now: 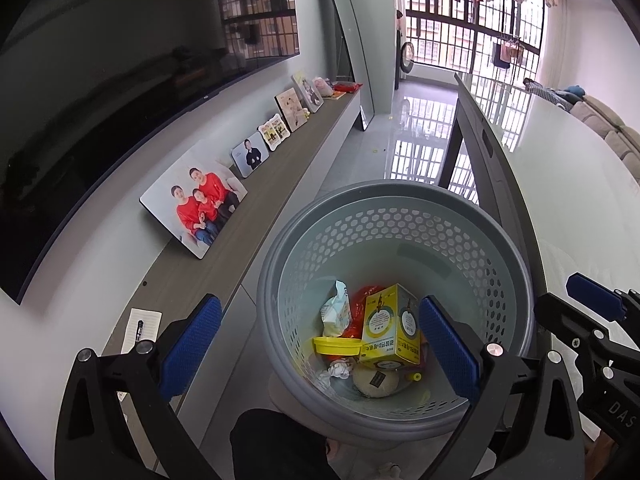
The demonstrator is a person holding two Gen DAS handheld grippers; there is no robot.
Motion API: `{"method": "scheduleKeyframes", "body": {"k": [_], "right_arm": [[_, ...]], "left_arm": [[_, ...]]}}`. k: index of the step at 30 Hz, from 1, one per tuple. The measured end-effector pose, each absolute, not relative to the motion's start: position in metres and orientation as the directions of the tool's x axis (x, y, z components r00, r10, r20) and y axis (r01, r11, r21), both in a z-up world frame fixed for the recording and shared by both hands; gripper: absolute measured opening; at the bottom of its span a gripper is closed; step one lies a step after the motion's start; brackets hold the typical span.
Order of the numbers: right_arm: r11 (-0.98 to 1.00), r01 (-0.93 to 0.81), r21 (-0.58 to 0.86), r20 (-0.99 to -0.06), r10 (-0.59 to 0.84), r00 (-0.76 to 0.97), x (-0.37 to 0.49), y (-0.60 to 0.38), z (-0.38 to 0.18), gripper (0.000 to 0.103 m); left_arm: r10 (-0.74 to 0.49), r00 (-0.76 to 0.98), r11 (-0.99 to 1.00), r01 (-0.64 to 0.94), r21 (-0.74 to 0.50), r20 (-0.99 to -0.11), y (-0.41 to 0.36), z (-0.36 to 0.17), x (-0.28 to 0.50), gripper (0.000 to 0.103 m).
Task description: Collect trash
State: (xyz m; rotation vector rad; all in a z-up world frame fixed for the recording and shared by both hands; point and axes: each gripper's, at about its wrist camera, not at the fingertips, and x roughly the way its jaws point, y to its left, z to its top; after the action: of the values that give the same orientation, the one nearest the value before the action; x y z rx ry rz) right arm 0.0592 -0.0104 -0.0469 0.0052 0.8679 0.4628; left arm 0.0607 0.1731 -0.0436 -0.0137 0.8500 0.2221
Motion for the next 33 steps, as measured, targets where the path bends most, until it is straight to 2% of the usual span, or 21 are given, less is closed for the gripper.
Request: {"method": "scheduleKeyframes", "body": {"k": [33], "right_arm": [[0.904, -0.383, 0.191, -0.729, 0.392, 0.561, 0.0554, -0.0179, -0.0424, 0.055]], "left_arm": [[0.218, 0.633, 0.971, -0.214, 0.104, -0.742, 0.1714, -0.0418, 0.0582, 0.097]]}}
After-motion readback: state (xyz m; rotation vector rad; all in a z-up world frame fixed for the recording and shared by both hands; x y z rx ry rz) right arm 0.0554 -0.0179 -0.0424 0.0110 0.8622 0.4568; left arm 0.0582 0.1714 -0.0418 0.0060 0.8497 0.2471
